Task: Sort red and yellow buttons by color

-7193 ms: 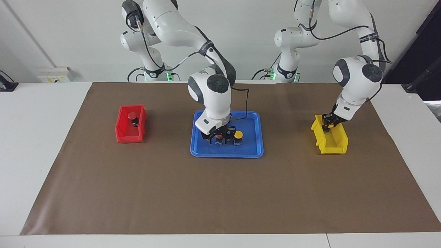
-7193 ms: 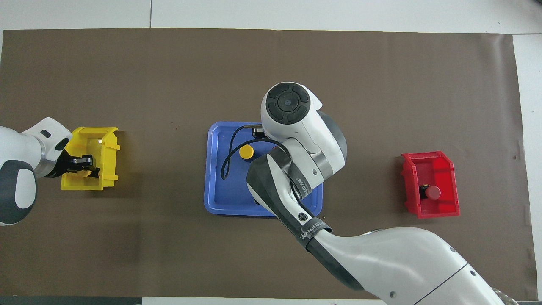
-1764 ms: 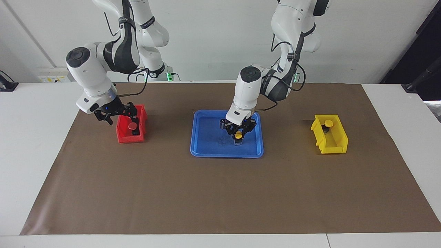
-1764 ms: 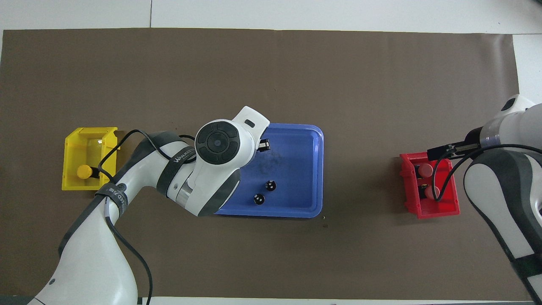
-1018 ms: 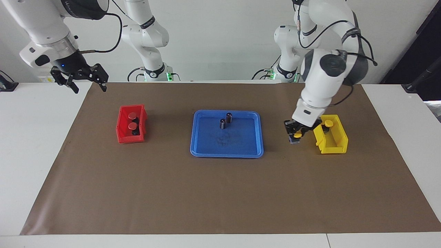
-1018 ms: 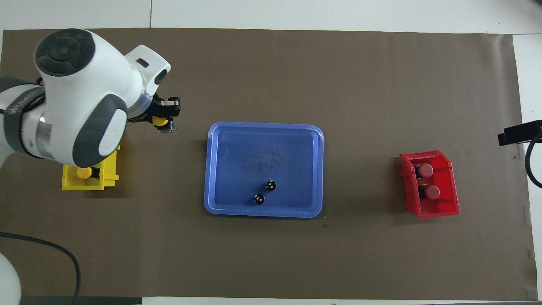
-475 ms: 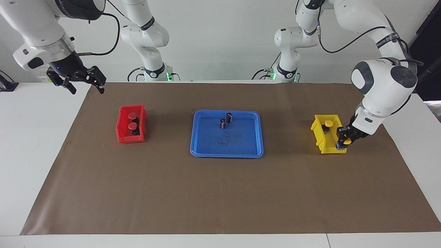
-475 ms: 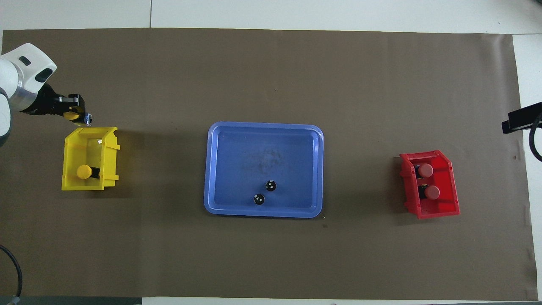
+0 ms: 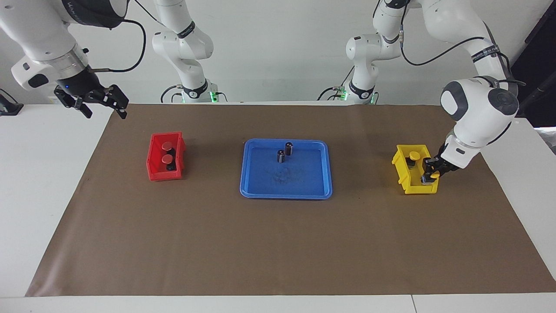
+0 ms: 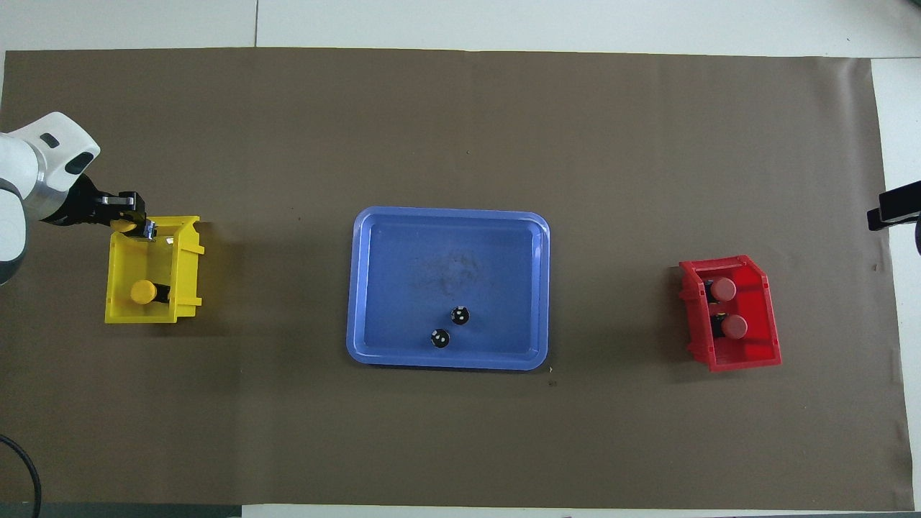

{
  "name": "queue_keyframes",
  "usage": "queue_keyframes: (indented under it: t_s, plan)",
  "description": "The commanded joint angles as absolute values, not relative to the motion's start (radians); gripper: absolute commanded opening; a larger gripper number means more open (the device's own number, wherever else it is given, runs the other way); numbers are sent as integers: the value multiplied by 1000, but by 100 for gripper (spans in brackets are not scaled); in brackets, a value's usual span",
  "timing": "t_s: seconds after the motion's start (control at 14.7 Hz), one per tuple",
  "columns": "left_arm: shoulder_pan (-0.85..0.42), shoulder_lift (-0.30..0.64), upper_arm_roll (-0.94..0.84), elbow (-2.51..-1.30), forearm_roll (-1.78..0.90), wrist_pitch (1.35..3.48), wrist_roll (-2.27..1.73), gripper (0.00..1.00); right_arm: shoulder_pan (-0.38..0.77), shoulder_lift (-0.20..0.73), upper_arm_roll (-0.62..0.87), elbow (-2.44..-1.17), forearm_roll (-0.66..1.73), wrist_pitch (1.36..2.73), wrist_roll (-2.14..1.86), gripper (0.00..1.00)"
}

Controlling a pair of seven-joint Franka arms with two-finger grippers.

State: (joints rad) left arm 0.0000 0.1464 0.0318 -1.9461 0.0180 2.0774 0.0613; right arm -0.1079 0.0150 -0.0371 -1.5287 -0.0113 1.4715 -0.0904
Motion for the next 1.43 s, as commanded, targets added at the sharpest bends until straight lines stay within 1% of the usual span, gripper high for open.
queue_keyframes:
  t_s: [0.0, 0.48, 0.54, 0.68, 0.75, 0.81, 0.95, 1.09, 1.29, 1.36]
  plan:
    - [9, 92, 23, -2028, 8, 2120, 78, 1, -117, 5, -31, -1543, -14, 1462, -91, 100]
    - [-6, 144, 23, -2101, 6, 2272, 77, 1, -114, 5, -31, -1545, -15, 1466, -84, 100]
    - [-6, 144, 23, -2102, 6, 2275, 78, 4, -115, 5, -31, -1545, -15, 1470, -86, 100]
    - [-5, 144, 23, -2089, 8, 2264, 80, 40, -114, 5, -31, -1545, -15, 1471, -83, 100]
    - [-3, 138, 21, -2083, 8, 2250, 80, 45, -112, 5, -31, -1545, -15, 1470, -83, 100]
    - [-3, 132, 23, -2053, 8, 2209, 80, 50, -110, 5, -31, -1545, -15, 1470, -84, 100]
    - [-5, 129, 23, -1975, 6, 2098, 78, 56, -109, 5, -31, -1545, -15, 1463, -89, 100]
    - [-5, 118, 23, -1924, 6, 2018, 78, 62, -106, 5, -29, -1545, -15, 1463, -86, 100]
    - [-2, 74, 21, -1914, 6, 1985, 78, 72, -104, 5, -23, -1545, -14, 1463, -86, 100]
    - [0, 52, 21, -1916, 6, 1974, 83, 77, -104, 5, -21, -1545, -14, 1463, -86, 100]
